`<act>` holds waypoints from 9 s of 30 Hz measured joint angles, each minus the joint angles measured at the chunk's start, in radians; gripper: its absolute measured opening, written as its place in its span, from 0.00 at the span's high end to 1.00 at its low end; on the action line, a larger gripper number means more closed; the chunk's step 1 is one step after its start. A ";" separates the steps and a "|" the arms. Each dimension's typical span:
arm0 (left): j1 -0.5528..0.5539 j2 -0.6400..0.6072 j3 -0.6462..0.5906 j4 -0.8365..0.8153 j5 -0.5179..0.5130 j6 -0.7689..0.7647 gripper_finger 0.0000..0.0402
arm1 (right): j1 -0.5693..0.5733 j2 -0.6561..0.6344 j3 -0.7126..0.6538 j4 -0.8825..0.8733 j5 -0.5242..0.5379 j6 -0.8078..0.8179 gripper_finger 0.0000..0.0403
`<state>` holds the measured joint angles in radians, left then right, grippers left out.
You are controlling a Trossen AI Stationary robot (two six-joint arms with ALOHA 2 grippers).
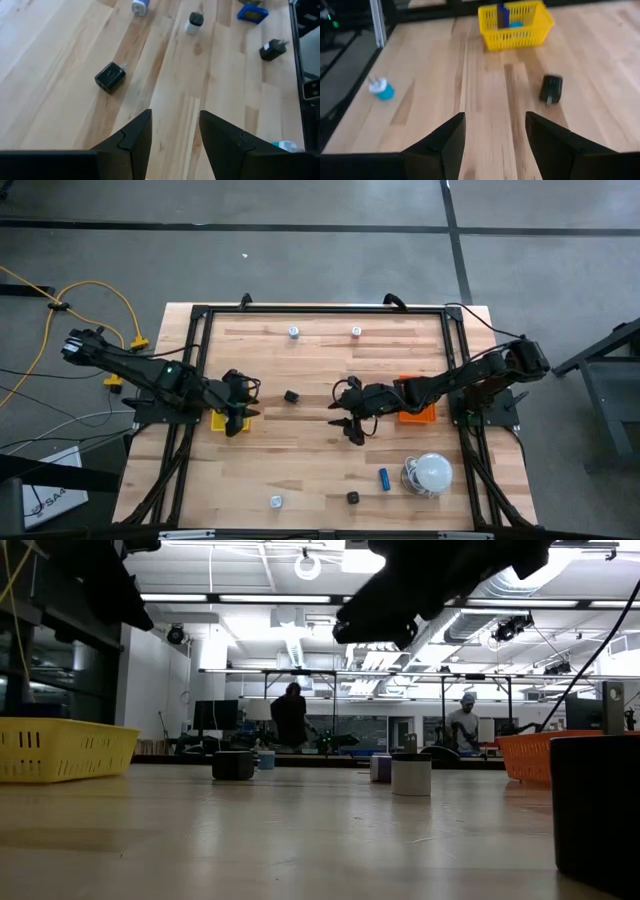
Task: Pick & Place Office items
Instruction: Put the blue digital timer into the yellow bin
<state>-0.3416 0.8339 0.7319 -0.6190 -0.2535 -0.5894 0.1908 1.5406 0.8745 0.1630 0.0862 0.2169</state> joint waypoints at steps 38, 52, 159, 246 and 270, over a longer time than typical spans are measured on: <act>-0.021 0.028 0.000 0.110 -0.002 -0.016 0.61 | 0.084 -0.094 0.346 -0.674 -0.185 0.234 0.52; -0.021 0.028 -0.001 0.113 -0.002 -0.016 0.61 | 0.104 0.050 0.545 -0.678 -0.211 0.108 0.52; -0.021 0.028 -0.001 0.168 -0.001 -0.016 0.61 | 0.183 0.520 0.538 -1.201 -0.583 1.092 0.62; -0.021 0.028 -0.001 0.210 -0.002 -0.016 0.61 | 0.010 0.200 0.539 -0.468 -0.056 0.174 0.86; -0.021 0.028 -0.001 0.241 -0.008 -0.016 0.61 | 0.011 0.200 0.538 -0.262 0.016 -0.030 0.86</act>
<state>-0.3622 0.8616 0.7307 -0.3777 -0.2610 -0.6049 0.2016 1.7409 1.4128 -0.0991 0.1024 0.1867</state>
